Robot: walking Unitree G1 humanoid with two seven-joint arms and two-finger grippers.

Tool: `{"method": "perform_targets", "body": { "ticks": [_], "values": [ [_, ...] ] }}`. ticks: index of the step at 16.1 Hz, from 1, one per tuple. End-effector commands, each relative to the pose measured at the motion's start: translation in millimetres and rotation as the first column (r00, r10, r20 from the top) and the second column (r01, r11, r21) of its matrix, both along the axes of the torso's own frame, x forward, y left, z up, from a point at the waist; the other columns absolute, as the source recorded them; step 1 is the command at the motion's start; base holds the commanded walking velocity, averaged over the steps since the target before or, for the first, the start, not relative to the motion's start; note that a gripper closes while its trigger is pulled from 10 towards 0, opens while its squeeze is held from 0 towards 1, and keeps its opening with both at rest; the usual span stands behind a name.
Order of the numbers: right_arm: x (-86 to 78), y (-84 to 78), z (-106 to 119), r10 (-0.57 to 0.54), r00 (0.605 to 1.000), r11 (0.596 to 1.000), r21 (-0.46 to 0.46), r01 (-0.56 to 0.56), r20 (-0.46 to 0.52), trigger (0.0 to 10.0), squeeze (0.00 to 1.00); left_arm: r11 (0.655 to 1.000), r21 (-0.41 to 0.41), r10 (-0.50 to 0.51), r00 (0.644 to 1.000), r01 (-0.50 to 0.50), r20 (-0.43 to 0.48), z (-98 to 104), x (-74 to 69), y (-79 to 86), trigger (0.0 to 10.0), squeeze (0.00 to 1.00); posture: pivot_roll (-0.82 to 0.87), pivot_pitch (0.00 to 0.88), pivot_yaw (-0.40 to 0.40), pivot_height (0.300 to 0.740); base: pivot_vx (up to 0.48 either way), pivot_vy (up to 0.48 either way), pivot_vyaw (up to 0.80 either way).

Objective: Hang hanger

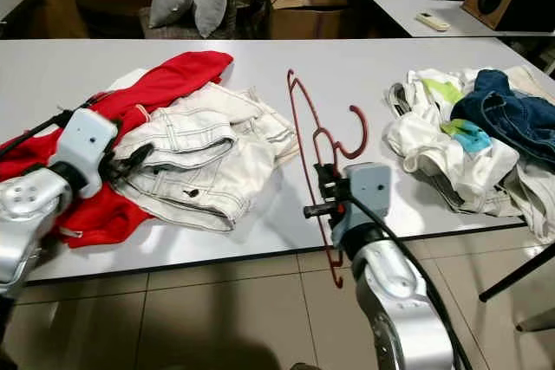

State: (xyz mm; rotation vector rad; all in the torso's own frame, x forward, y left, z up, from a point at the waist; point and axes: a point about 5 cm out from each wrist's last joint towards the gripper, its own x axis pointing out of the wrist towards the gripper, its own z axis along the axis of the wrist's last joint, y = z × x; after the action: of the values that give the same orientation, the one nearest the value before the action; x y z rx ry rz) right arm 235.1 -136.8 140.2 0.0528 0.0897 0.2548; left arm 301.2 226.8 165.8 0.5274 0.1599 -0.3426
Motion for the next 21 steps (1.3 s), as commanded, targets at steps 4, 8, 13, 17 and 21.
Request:
{"method": "perform_targets", "body": {
  "ticks": [4,8,13,17,21],
  "values": [
    [4.8,5.8,1.0,0.021,1.000,1.000,0.018,-0.021,0.021,10.0,0.00,0.994,0.110,0.003,0.999,0.001,-0.040,-1.6,-8.6,22.0,10.0,0.00,0.07,0.000,-0.030,0.740,0.000,0.000,0.00],
    [7.5,6.8,-0.8,0.022,1.000,0.999,0.022,-0.023,0.022,10.0,0.00,0.989,0.123,-0.071,0.993,0.083,-0.097,-1.1,-16.6,26.2,10.0,0.00,0.09,0.000,-0.029,0.740,0.000,0.000,0.00],
    [6.5,2.3,-1.5,0.014,1.000,1.000,0.011,-0.014,0.023,10.0,0.00,0.984,0.148,-0.081,0.990,0.098,-0.116,-4.9,-17.8,29.9,4.9,0.00,0.08,0.000,-0.034,0.740,0.000,0.000,0.00],
    [8.0,-1.0,1.0,0.002,1.000,1.000,0.001,-0.002,0.030,10.0,0.00,0.986,0.132,-0.089,0.992,0.100,-0.087,-7.4,-10.5,20.5,0.0,0.00,0.06,0.000,-0.033,0.740,0.000,0.000,0.00],
    [6.6,-2.5,0.7,-0.003,1.000,1.000,-0.005,0.003,0.030,10.0,0.00,0.987,0.115,-0.106,0.993,0.113,-0.059,-6.0,-5.8,16.1,0.0,0.00,0.06,0.000,-0.032,0.740,0.000,0.000,0.00]
  ]
}}
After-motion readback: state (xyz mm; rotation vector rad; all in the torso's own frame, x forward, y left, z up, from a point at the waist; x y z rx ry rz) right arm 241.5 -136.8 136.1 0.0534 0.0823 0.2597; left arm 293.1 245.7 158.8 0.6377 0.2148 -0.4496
